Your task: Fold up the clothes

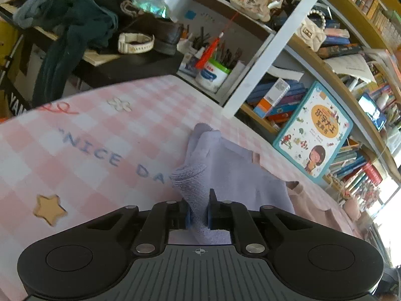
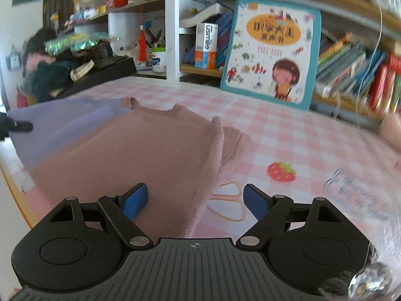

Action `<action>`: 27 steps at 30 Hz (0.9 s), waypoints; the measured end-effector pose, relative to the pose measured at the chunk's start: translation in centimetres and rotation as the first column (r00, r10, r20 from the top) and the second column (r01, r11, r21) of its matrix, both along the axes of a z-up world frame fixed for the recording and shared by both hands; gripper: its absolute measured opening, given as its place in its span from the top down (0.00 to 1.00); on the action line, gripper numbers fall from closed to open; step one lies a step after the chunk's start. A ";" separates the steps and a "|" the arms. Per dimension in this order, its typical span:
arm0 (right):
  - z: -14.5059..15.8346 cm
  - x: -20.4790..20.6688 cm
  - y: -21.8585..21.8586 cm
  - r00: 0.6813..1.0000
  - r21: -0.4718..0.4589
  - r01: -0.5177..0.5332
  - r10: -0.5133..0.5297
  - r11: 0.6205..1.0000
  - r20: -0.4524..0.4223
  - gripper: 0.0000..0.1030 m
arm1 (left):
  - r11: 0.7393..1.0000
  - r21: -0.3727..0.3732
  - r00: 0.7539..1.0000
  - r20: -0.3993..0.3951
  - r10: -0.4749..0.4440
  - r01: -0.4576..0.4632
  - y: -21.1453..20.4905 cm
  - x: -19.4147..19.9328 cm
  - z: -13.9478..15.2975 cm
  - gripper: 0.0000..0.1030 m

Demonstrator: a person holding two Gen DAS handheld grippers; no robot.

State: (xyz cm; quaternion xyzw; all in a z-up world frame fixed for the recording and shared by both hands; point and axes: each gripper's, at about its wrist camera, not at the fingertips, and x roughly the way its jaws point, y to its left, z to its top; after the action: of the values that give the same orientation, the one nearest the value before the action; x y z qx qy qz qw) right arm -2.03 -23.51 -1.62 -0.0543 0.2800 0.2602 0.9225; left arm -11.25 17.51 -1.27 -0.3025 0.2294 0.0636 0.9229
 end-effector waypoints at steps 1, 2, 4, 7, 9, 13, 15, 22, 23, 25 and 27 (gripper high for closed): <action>0.0 0.2 0.1 1.000 0.020 -0.006 0.006 1.000 -0.018 0.20 | 1.000 -0.007 1.000 0.002 0.012 -0.012 0.5 -0.2 0.1 0.91; 0.0 0.3 0.4 0.999 0.030 -0.019 0.020 0.999 -0.025 0.20 | 1.000 -0.012 1.000 0.004 0.024 -0.024 1.0 -0.4 0.2 0.91; 0.0 0.3 1.3 0.998 0.041 -0.049 0.051 0.998 -0.033 0.20 | 0.999 -0.010 0.999 0.005 0.052 -0.052 2.1 -1.0 0.3 0.91; 0.0 0.1 2.8 0.995 0.038 -0.089 0.090 0.995 -0.030 0.20 | 0.996 -0.019 0.996 0.005 0.084 -0.084 3.3 -1.7 0.4 0.91; 0.1 0.0 3.5 0.994 0.040 -0.106 0.107 0.994 -0.029 0.20 | 0.994 -0.025 0.995 0.004 0.102 -0.102 3.9 -2.1 0.3 0.91; 0.2 -0.1 4.0 0.994 0.054 -0.107 0.109 0.993 -0.028 0.20 | 0.993 -0.018 0.993 0.003 0.117 -0.117 4.3 -2.3 0.3 0.91; 0.3 0.0 3.8 0.995 0.066 -0.088 0.090 0.994 -0.029 0.20 | 0.994 -0.003 0.994 0.008 0.110 -0.110 4.1 -2.2 0.6 0.91; 0.0 0.9 3.5 0.994 0.073 -0.069 0.075 0.995 -0.074 0.38 | 0.999 -0.003 0.996 0.071 0.045 -0.045 3.3 -2.3 2.8 0.91; 0.0 0.9 3.5 0.994 0.077 -0.076 0.082 0.994 -0.075 0.42 | 0.999 0.000 0.996 0.086 0.033 -0.033 2.9 -2.3 3.4 0.91; 0.0 0.8 3.5 0.992 0.083 -0.092 0.098 0.992 -0.073 0.51 | 1.000 0.026 0.993 0.114 -0.001 -0.002 1.6 -2.0 4.6 0.91; 0.0 0.8 3.5 0.991 0.084 -0.104 0.110 0.991 -0.070 0.52 | 0.998 0.056 0.989 0.142 -0.038 0.030 0.1 -1.6 5.8 0.91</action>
State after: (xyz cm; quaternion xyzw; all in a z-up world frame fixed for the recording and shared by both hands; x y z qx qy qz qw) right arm -1.23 -19.96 -1.62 -0.0223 0.3004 0.3222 0.8975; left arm -12.86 17.66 4.51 -0.2773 0.1662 0.0323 0.9457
